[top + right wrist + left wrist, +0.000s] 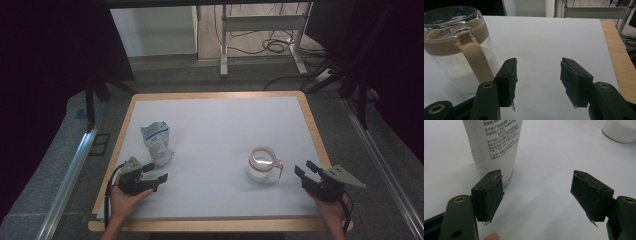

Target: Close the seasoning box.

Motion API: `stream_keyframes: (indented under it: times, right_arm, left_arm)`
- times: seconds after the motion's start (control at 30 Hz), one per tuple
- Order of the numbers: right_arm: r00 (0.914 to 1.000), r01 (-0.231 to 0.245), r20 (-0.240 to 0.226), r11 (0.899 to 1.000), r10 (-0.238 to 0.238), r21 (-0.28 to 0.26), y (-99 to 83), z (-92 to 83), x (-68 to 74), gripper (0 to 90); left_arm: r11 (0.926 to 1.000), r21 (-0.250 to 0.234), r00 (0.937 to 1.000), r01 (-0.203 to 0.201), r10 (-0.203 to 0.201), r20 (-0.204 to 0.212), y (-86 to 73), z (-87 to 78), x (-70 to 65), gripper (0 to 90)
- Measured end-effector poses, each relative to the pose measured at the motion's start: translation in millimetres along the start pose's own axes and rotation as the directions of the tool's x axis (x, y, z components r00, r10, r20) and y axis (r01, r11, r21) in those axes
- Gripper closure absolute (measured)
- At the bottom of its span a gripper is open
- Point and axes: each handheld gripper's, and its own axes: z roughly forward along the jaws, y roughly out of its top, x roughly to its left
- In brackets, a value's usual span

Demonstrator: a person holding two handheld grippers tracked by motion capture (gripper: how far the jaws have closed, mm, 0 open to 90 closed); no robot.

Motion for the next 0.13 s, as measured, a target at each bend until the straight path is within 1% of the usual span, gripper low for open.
stream_keyframes:
  times: [0.13]
  right_arm:
    - [1.0,0.006,0.0,1.0,-0.006,-0.008,1.7,-1.9,1.3,46.0]
  left_arm:
    - [1.0,0.001,0.9999,-0.009,0.009,-0.005,0.0,-0.4,-1.3,25.8]
